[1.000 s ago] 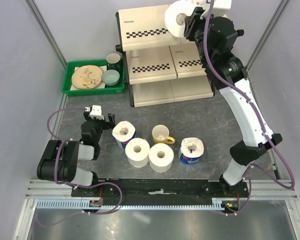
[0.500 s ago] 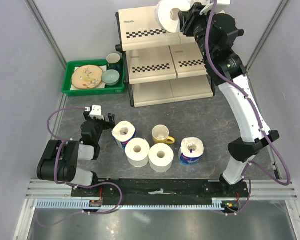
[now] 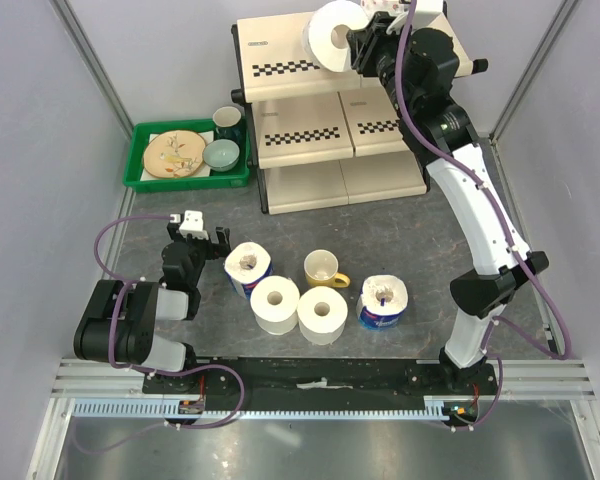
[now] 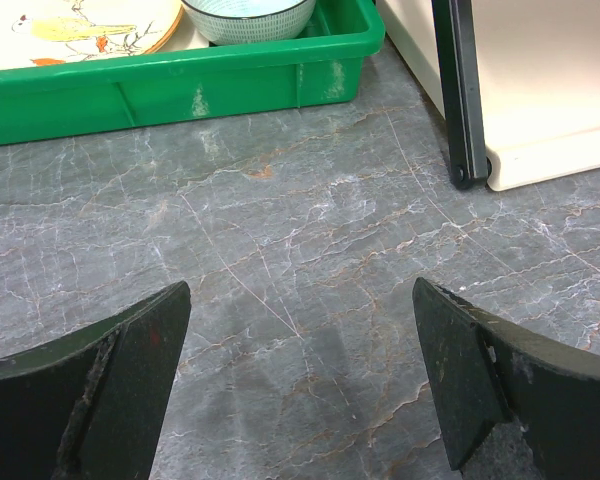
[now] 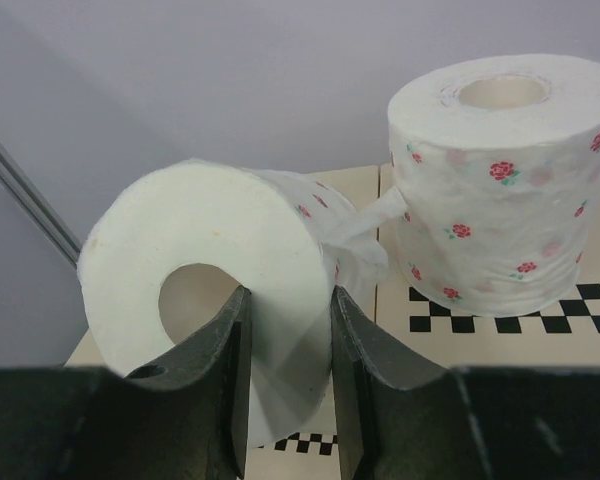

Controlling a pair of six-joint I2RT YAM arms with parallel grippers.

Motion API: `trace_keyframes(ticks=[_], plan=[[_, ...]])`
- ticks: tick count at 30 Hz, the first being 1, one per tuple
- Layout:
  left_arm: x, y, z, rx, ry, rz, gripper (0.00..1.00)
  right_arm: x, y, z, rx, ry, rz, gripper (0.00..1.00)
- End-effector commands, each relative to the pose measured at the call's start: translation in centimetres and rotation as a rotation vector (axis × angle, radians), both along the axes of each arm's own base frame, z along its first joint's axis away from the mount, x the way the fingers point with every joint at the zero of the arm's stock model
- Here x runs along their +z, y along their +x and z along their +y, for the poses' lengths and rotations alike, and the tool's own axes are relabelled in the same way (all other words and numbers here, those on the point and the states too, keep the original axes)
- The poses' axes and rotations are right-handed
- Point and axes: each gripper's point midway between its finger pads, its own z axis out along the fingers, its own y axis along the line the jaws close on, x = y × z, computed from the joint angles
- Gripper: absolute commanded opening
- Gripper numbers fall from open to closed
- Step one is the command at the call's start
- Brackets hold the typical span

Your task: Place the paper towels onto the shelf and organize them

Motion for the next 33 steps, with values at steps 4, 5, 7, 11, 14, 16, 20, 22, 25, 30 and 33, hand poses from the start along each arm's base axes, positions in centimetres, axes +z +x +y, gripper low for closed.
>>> trace_keyframes(ticks=[4,5,7,11,14,16,20,22,25,30,33], plan=[[1.5,0.5,-0.1,-0.013,0.016,-0.057,1.00,3.9,-0.7,-0.5,0.011,0.068,-0.109,0.32],[1.6,0.5,-0.1,-0.011,0.017,-0.059,1.00,3.8,-0.7,-0.6,0.008,0.065,-0.108,0.34],[1.5,0.5,-0.1,-0.011,0.017,-0.057,1.00,3.6,-0.6,-0.7,0.002,0.065,-0.105,0.43],[1.6,0.5,-0.1,-0.011,0.017,-0.059,1.00,3.7,-0.6,-0.9,-0.005,0.062,-0.105,0.52],[1.5,0.5,-0.1,-0.013,0.016,-0.057,1.00,3.9,-0.6,-1.0,-0.008,0.063,-0.110,0.60],[1.5,0.5,-0.1,-0.011,0.017,-0.057,1.00,4.1,-0.7,-1.0,-0.006,0.060,-0.119,0.62],[1.5,0.5,-0.1,-0.011,0.016,-0.057,1.00,4.2,-0.3,-0.9,-0.005,0.058,-0.123,0.66],[1.5,0.5,-0.1,-0.011,0.017,-0.057,1.00,4.2,0.0,-0.9,-0.009,0.056,-0.123,0.68],[1.5,0.5,-0.1,-0.011,0.016,-0.057,1.00,4.1,0.3,-0.8,-0.008,0.057,-0.123,0.68],[1.6,0.5,-0.1,-0.013,0.017,-0.059,1.00,3.2,1.4,0.1,0.009,0.056,-0.110,0.69],[1.5,0.5,-0.1,-0.011,0.017,-0.056,1.00,2.6,1.8,0.3,0.011,0.056,-0.098,0.69]])
